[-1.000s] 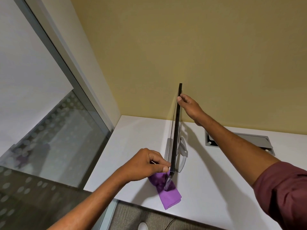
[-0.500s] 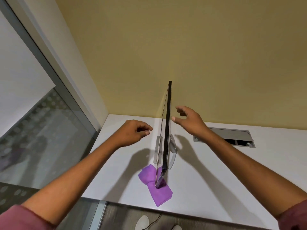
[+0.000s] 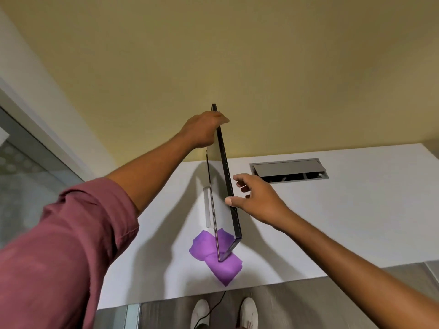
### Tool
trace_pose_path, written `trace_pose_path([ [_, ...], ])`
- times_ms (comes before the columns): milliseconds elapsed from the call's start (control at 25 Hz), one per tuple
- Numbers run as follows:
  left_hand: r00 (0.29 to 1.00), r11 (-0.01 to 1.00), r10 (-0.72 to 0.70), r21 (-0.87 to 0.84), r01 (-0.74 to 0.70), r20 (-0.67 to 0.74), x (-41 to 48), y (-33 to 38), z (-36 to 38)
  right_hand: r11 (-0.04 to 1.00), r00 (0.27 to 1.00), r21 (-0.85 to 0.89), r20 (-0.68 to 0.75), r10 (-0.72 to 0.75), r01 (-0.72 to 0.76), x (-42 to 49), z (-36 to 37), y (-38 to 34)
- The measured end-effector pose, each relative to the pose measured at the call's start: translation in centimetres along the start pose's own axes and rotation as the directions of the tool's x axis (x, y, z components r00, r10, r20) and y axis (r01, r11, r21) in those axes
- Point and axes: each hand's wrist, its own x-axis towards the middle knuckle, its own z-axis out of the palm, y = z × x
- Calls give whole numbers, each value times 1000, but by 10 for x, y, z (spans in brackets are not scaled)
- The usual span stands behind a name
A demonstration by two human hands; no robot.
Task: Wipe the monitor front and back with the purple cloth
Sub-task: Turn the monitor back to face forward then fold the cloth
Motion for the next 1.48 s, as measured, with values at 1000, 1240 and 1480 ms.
trace_pose_path([
  [1000, 986, 989, 145, -2, -145, 83, 32, -50, 28, 989, 969, -6, -200, 141, -145, -14, 10, -14],
  [1240, 987, 990, 139, -25, -137, 80, 25, -53, 27, 988, 969, -46, -208, 137, -149, -16, 4, -12],
  [1480, 990, 992, 125, -38, -123, 63, 14, -58, 24, 982, 963, -91, -232, 138, -163, -17, -10, -3],
])
